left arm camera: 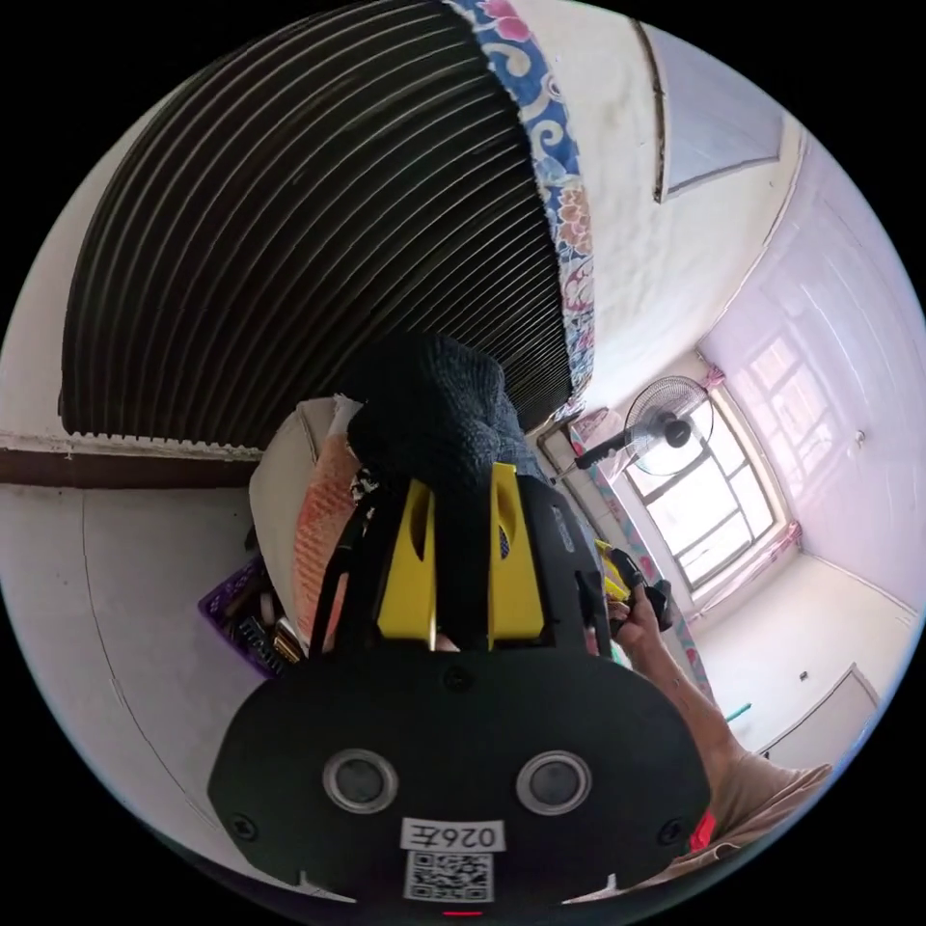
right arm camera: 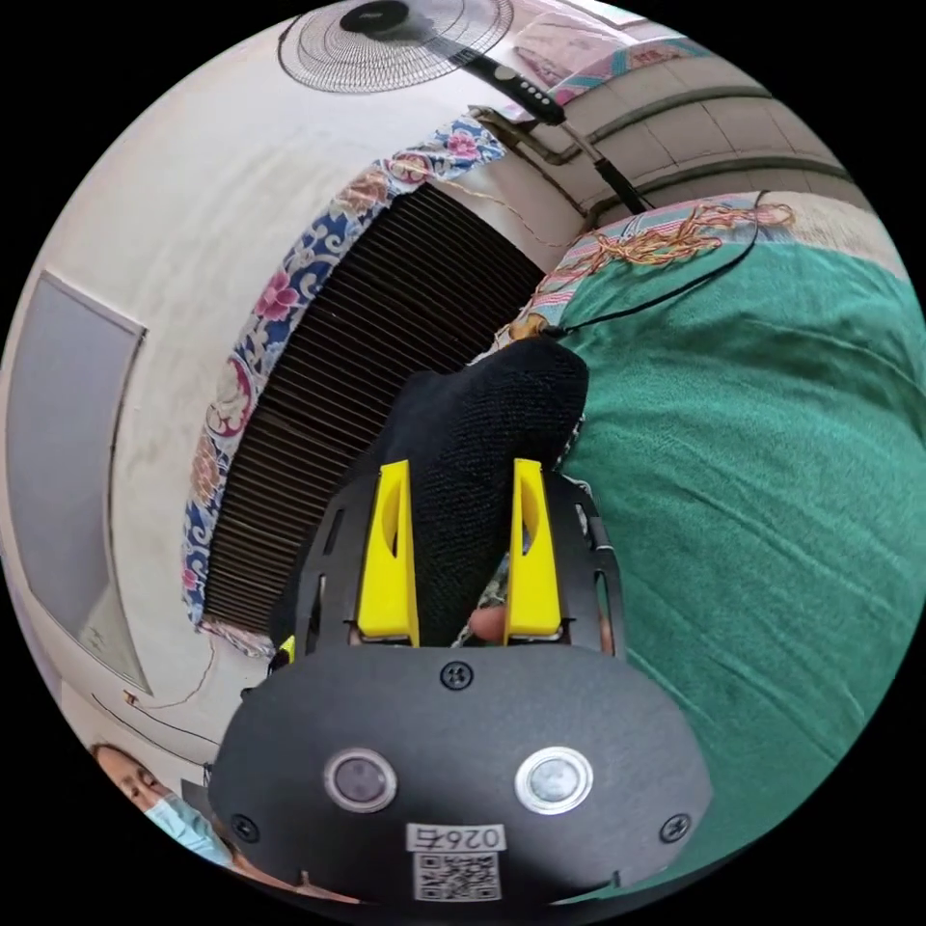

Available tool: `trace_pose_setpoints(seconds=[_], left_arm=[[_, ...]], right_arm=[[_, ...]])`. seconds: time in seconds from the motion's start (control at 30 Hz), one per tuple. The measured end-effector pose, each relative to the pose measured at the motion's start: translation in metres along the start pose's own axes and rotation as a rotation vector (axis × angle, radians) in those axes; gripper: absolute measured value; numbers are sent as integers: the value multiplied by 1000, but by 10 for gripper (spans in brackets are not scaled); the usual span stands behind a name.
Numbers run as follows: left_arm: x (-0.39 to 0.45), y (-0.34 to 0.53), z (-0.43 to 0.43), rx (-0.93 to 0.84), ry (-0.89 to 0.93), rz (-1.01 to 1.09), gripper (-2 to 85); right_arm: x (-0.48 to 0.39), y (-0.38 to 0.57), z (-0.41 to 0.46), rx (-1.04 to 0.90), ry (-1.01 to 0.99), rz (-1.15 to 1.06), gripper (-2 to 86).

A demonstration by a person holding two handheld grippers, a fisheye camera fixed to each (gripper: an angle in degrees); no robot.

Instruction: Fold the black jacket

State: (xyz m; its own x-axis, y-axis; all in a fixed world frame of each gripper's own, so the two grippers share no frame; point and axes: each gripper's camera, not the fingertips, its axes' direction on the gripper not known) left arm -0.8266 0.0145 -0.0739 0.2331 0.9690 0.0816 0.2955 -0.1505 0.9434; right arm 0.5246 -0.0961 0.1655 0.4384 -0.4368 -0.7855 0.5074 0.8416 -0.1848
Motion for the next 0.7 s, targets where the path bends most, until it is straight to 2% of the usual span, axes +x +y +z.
trace_pose_setpoints(seconds=[0.13, 0.27, 0.33, 0.47, 0.53, 0.7], left_arm=[[-22, 4, 29, -104, 29, -65, 146], [-42, 14, 20, -50, 97, -115, 130], [-42, 16, 20, -49, 99, -101, 121], [-36, 18, 20, -43, 88, -31, 89], [-33, 20, 17, -17, 94, -7, 80], [-27, 28, 11, 55, 111, 10, 69]], right_arm=[[-11, -2, 24, -35, 39, 43, 147], [-7, 29, 37, 96, -4, 149, 158], [-2, 40, 55, 100, -18, 167, 155], [-3, 62, 93, 99, 0, 207, 78], [-18, 73, 99, 128, 60, 176, 33], [-123, 112, 127, 174, 329, -178, -5]])
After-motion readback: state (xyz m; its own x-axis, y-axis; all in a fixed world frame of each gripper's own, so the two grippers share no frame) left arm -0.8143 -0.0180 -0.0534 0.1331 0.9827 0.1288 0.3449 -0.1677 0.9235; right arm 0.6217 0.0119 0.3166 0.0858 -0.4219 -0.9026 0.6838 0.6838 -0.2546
